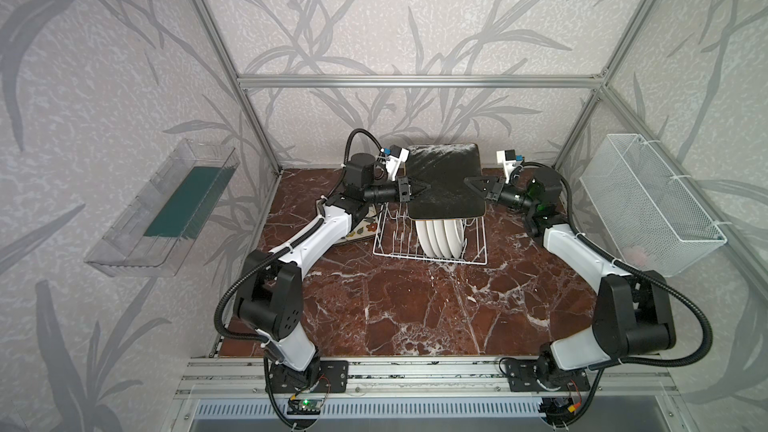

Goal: Unload the plates from the dish rack

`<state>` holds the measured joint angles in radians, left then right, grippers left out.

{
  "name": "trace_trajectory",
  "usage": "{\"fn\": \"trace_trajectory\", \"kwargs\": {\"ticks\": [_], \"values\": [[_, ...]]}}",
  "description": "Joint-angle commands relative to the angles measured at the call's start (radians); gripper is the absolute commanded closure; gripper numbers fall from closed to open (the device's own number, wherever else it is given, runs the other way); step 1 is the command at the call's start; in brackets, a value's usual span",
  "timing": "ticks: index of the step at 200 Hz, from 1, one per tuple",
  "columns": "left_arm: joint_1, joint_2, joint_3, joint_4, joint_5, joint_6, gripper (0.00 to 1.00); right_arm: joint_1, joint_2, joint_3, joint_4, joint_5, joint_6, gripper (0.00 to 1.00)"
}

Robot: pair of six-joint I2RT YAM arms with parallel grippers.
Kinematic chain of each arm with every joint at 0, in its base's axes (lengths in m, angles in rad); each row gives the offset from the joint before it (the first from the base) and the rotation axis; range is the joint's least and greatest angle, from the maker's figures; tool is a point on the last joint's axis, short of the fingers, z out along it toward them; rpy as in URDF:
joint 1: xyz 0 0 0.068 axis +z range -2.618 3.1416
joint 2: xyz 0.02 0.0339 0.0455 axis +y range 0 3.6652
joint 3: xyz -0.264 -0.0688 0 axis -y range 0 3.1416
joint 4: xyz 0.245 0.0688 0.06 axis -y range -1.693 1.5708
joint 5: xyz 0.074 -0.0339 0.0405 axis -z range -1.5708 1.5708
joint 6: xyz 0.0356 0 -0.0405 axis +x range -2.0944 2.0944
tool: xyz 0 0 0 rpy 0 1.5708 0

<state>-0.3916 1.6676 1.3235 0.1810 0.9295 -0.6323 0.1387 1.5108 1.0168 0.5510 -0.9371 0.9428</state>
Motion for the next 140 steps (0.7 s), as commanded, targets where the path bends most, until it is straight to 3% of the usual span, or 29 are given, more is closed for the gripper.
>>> {"fn": "trace_trajectory", "kwargs": {"ticks": [1, 13, 81, 140], "values": [[-0.023, -0.014, -0.004, 0.106, 0.008, 0.012, 0.92, 0.032, -0.005, 0.011, 0.076, -0.022, 0.005, 1.00], [-0.024, -0.019, -0.007, 0.105, 0.006, 0.012, 1.00, 0.032, -0.002, 0.011, 0.073, -0.019, 0.009, 0.97], [-0.005, -0.061, -0.041, 0.165, -0.067, -0.072, 1.00, 0.032, 0.005, 0.020, 0.009, -0.001, 0.000, 0.74], [0.001, -0.086, -0.040, 0.171, -0.084, -0.080, 1.00, 0.032, 0.011, 0.038, -0.003, 0.015, 0.017, 0.68]]}}
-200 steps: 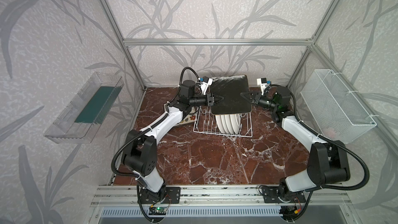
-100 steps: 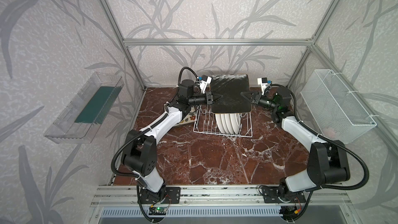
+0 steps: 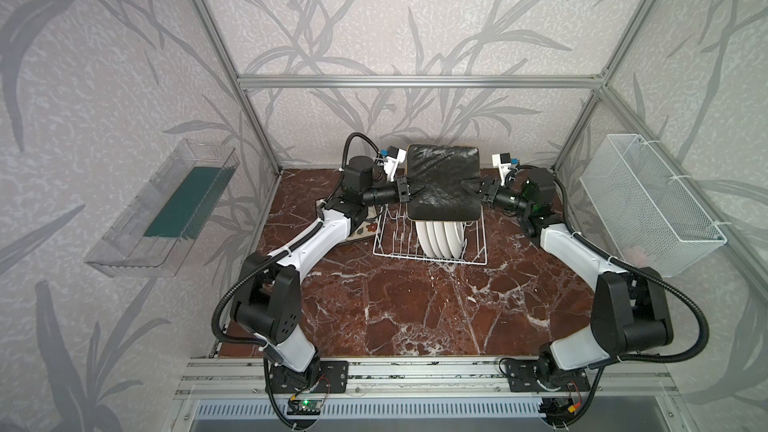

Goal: Unload the plates from the dish rack

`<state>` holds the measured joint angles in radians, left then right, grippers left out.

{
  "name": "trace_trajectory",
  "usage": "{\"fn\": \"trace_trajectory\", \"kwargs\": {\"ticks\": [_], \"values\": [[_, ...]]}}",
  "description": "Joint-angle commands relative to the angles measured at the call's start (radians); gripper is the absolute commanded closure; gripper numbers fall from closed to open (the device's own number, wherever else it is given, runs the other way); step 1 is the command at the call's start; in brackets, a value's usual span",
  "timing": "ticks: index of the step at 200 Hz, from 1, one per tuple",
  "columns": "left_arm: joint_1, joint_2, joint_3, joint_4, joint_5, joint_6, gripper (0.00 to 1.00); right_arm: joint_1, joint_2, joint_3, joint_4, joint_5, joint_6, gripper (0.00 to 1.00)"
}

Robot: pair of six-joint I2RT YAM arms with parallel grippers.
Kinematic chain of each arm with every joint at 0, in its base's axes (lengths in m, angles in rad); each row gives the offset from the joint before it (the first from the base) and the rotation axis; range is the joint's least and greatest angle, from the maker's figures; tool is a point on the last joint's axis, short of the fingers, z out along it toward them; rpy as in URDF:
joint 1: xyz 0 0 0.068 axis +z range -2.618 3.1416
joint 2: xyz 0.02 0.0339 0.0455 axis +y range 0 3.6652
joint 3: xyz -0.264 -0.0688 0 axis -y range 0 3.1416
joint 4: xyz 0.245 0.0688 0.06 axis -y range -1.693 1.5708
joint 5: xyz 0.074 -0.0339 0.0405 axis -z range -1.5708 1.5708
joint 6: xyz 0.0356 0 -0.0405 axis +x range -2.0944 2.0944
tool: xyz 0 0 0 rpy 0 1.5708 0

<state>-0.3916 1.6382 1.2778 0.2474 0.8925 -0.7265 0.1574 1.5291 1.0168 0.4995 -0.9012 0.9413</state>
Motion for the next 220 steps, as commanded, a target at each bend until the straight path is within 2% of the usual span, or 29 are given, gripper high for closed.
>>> {"fn": "trace_trajectory", "kwargs": {"ticks": [1, 36, 67, 136, 178, 220], "values": [[0.001, -0.057, 0.005, 0.105, -0.047, 0.012, 1.00, 0.013, -0.007, 0.038, 0.049, -0.022, 0.019, 0.68], [0.002, -0.055, -0.011, 0.139, -0.061, -0.014, 1.00, 0.013, -0.003, 0.035, 0.051, -0.020, 0.024, 0.61], [0.008, -0.067, -0.009, 0.143, -0.079, -0.027, 1.00, 0.013, -0.013, 0.037, 0.013, 0.001, 0.004, 0.51], [0.023, -0.096, -0.008, 0.169, -0.114, -0.068, 1.00, 0.012, -0.137, 0.052, -0.253, 0.146, -0.214, 0.00], [0.034, -0.118, 0.015, 0.171, -0.117, -0.110, 1.00, 0.011, -0.215, 0.094, -0.501, 0.287, -0.416, 0.01], [0.073, -0.188, 0.064, -0.027, -0.155, 0.000, 1.00, 0.012, -0.265, 0.103, -0.573, 0.313, -0.527, 0.01]]}}
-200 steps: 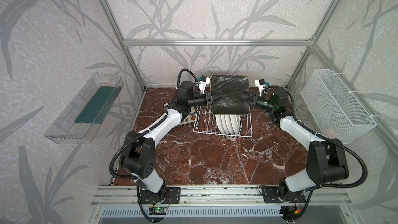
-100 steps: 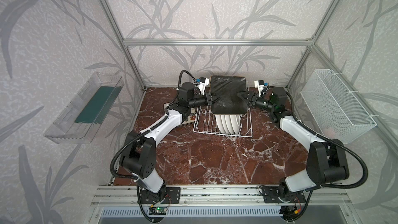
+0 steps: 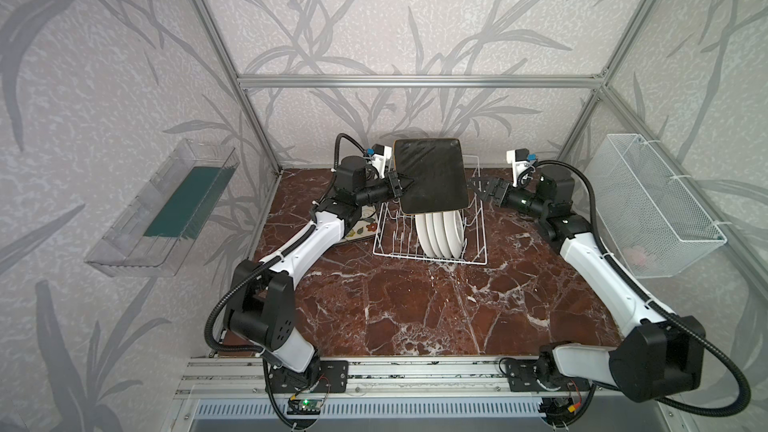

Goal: Unload the plates from the dish rack

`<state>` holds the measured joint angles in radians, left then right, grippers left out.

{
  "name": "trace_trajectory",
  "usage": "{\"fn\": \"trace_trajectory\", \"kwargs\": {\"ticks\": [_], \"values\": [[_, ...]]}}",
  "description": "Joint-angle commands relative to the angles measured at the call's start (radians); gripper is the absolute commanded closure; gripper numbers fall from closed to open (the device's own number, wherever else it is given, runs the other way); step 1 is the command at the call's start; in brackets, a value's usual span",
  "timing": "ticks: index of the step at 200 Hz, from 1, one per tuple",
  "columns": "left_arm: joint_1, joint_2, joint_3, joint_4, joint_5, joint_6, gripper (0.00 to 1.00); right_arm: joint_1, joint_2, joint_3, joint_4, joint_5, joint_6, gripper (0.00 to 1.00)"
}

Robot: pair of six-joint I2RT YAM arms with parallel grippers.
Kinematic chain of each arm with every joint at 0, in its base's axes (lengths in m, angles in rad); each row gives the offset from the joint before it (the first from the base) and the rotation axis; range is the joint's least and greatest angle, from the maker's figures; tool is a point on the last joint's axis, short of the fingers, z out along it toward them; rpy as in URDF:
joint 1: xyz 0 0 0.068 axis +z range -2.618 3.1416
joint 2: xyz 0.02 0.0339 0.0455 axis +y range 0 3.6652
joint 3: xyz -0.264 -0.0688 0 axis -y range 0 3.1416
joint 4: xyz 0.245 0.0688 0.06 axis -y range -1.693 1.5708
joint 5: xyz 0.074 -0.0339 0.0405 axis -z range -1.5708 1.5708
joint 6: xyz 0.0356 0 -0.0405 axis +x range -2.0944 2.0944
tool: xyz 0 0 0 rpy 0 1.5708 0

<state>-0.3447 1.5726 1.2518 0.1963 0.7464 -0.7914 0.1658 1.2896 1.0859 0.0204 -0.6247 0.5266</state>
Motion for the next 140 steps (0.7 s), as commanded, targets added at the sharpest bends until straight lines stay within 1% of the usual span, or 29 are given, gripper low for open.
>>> {"fn": "trace_trajectory", "kwargs": {"ticks": [1, 44, 67, 91, 140], "values": [[0.027, -0.124, 0.091, 0.017, -0.011, 0.069, 1.00, 0.003, -0.026, 0.035, -0.095, 0.036, -0.113, 0.01], [0.098, -0.200, 0.169, -0.274, -0.067, 0.253, 1.00, 0.005, -0.012, 0.053, -0.138, 0.016, -0.143, 0.01], [0.144, -0.229, 0.204, -0.393, -0.094, 0.320, 1.00, 0.005, -0.005, 0.053, -0.138, 0.004, -0.138, 0.01], [0.198, -0.249, 0.225, -0.486, -0.135, 0.353, 1.00, 0.005, 0.002, 0.057, -0.141, -0.001, -0.136, 0.01], [0.280, -0.280, 0.220, -0.571, -0.219, 0.364, 1.00, 0.008, 0.011, 0.055, -0.143, -0.007, -0.133, 0.01]]}}
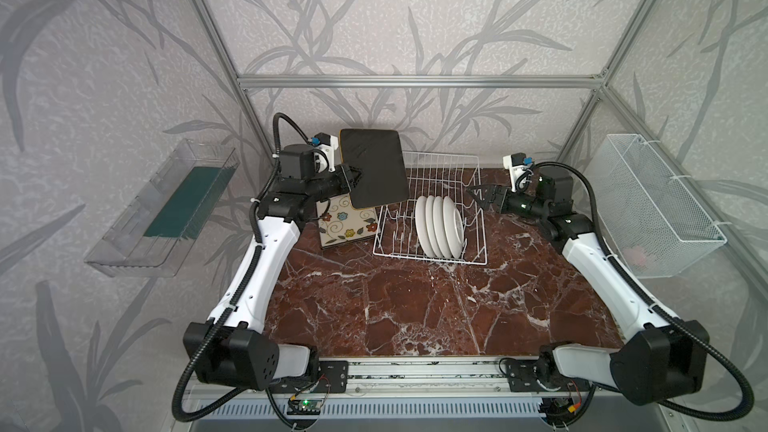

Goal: Unload the plates from the dish rack
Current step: 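Lower the dark square plate toward the flower plates with the left gripper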

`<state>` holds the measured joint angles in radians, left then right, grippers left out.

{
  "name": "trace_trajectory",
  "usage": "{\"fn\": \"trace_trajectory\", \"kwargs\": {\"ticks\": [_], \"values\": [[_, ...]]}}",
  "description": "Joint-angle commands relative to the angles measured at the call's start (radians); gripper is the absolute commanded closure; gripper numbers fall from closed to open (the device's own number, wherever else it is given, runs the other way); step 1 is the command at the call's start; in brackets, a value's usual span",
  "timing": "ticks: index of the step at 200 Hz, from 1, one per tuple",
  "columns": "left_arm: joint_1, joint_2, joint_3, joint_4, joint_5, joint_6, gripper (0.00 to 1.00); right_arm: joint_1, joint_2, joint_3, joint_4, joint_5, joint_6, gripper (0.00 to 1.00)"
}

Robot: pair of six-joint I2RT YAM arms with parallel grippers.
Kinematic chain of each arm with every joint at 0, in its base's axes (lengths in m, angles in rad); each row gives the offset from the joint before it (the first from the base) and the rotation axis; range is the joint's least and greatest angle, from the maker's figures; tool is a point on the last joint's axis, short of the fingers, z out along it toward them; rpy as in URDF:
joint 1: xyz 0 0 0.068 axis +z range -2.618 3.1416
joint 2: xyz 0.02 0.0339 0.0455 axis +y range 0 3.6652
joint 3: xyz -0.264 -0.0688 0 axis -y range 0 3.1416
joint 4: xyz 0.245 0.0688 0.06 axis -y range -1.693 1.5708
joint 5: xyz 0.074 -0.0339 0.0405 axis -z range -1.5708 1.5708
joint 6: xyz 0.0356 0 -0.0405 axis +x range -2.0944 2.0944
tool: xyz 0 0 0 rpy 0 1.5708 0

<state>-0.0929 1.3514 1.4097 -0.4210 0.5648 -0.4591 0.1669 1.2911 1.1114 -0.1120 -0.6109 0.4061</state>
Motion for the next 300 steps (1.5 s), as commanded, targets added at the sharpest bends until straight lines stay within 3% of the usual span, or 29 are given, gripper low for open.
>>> {"fn": "trace_trajectory", "kwargs": {"ticks": [1, 57, 110, 204, 300], "values": [[0.030, -0.058, 0.062, 0.045, -0.039, 0.032, 1.00, 0.006, 0.010, 0.029, -0.011, -0.021, -0.012, 0.01], [0.053, -0.054, 0.099, -0.128, -0.262, 0.200, 1.00, 0.014, 0.020, 0.030, -0.017, -0.027, -0.015, 0.01], [0.066, -0.014, 0.097, -0.184, -0.347, 0.243, 1.00, 0.017, 0.028, 0.025, -0.015, -0.023, -0.011, 0.01], [0.165, 0.181, 0.119, -0.203, -0.151, 0.259, 1.00, 0.040, 0.048, 0.022, -0.006, -0.026, -0.001, 0.01], [0.282, 0.265, -0.030, 0.038, 0.108, 0.091, 1.00, 0.053, 0.070, 0.030, 0.006, -0.033, 0.005, 0.01]]}}
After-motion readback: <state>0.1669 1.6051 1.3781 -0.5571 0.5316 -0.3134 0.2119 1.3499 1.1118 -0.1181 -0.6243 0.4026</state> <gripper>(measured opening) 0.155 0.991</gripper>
